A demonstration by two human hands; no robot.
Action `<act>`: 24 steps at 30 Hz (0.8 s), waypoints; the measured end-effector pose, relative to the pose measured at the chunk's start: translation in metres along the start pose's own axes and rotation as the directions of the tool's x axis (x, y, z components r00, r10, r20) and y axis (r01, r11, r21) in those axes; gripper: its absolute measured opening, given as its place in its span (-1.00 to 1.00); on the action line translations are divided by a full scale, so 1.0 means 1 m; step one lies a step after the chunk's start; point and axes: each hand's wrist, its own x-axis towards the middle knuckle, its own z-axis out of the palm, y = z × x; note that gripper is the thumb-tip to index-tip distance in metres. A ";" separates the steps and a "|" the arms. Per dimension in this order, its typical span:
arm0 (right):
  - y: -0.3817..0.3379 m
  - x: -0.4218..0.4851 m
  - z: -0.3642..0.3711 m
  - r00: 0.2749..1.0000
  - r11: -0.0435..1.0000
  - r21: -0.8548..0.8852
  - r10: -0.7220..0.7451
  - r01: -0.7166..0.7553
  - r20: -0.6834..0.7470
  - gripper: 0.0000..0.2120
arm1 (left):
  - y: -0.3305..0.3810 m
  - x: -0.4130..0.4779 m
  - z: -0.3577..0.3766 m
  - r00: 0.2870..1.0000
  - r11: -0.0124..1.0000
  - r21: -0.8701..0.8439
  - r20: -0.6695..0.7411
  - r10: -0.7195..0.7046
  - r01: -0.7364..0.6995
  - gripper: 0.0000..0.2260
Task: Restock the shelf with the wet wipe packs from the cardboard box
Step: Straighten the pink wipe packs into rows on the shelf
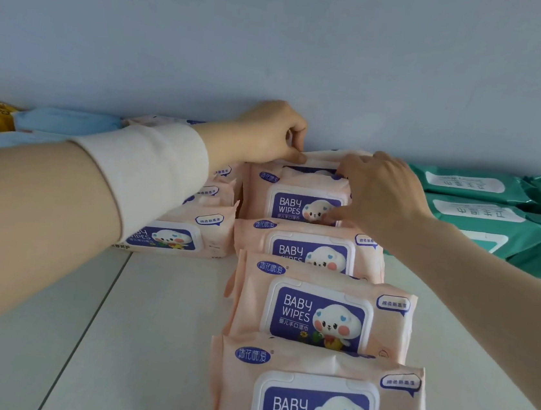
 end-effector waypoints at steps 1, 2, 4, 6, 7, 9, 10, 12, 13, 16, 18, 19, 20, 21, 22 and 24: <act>0.000 0.001 0.001 1.000 1.000 0.005 0.006 -0.005 -0.029 -0.42 | 0.000 -0.001 0.000 1.000 1.000 -0.023 -0.002 0.007 -0.007 -0.86; 0.000 0.003 0.002 0.998 1.000 0.011 0.011 -0.011 -0.057 -0.43 | 0.000 -0.001 -0.001 1.000 0.999 -0.044 0.000 0.013 -0.013 -0.79; 0.000 0.006 0.007 0.994 1.000 0.014 0.024 -0.023 -0.105 -0.46 | -0.002 0.000 -0.001 0.999 0.998 -0.049 -0.019 0.032 -0.033 -0.70; -0.001 0.009 0.012 0.990 0.999 0.018 0.039 -0.036 -0.133 -0.47 | -0.004 0.003 0.001 0.996 0.997 -0.066 -0.075 0.038 -0.043 -0.67; -0.002 0.010 0.013 0.989 0.999 0.020 0.045 -0.043 -0.142 -0.47 | -0.006 0.004 0.003 0.994 0.995 -0.085 -0.104 0.035 -0.044 -0.68; -0.002 0.012 0.014 0.986 0.998 0.023 0.058 -0.055 -0.156 -0.47 | -0.007 0.004 0.006 0.990 0.991 -0.121 -0.140 0.032 -0.049 -0.77; -0.002 0.012 0.014 0.985 0.998 0.026 0.065 -0.061 -0.162 -0.47 | -0.007 0.004 0.006 0.987 0.988 -0.146 -0.156 0.036 -0.059 -0.84; -0.002 0.013 0.015 0.981 0.996 0.036 0.085 -0.080 -0.173 -0.46 | -0.006 0.004 0.003 0.981 0.980 -0.176 -0.186 0.056 -0.089 -0.89; -0.003 0.013 0.015 0.979 0.995 0.042 0.100 -0.094 -0.175 -0.45 | -0.006 0.003 0.000 0.981 0.979 -0.177 -0.183 0.066 -0.099 -0.87; -0.004 0.017 0.016 0.975 0.987 0.077 0.149 -0.138 -0.163 -0.46 | -0.006 -0.003 -0.009 0.985 0.977 -0.170 -0.136 0.108 -0.131 -0.83; -0.004 0.019 0.016 0.973 0.982 0.102 0.173 -0.158 -0.154 -0.47 | -0.007 -0.011 -0.012 0.988 0.987 -0.075 -0.068 0.140 -0.145 -0.62; -0.003 0.019 0.015 0.972 0.981 0.109 0.178 -0.163 -0.151 -0.48 | -0.009 -0.015 -0.012 0.988 0.987 0.035 -0.016 0.154 -0.154 -0.48; -0.003 0.019 0.016 0.972 0.981 0.110 0.178 -0.162 -0.152 -0.48 | -0.011 -0.020 -0.011 0.988 0.974 0.167 0.030 0.153 -0.156 -0.34; -0.003 0.018 0.016 0.972 0.982 0.104 0.173 -0.158 -0.157 -0.48 | -0.012 -0.024 -0.009 0.989 0.946 0.289 0.055 0.137 -0.147 -0.25; -0.003 0.017 0.016 0.973 0.984 0.092 0.165 -0.152 -0.161 -0.48 | -0.014 -0.027 -0.007 0.991 0.920 0.369 0.057 0.118 -0.131 -0.21; -0.002 0.016 0.017 0.976 0.988 0.067 0.147 -0.137 -0.163 -0.47 | -0.015 -0.028 -0.001 0.993 0.905 0.410 0.033 0.111 -0.114 -0.26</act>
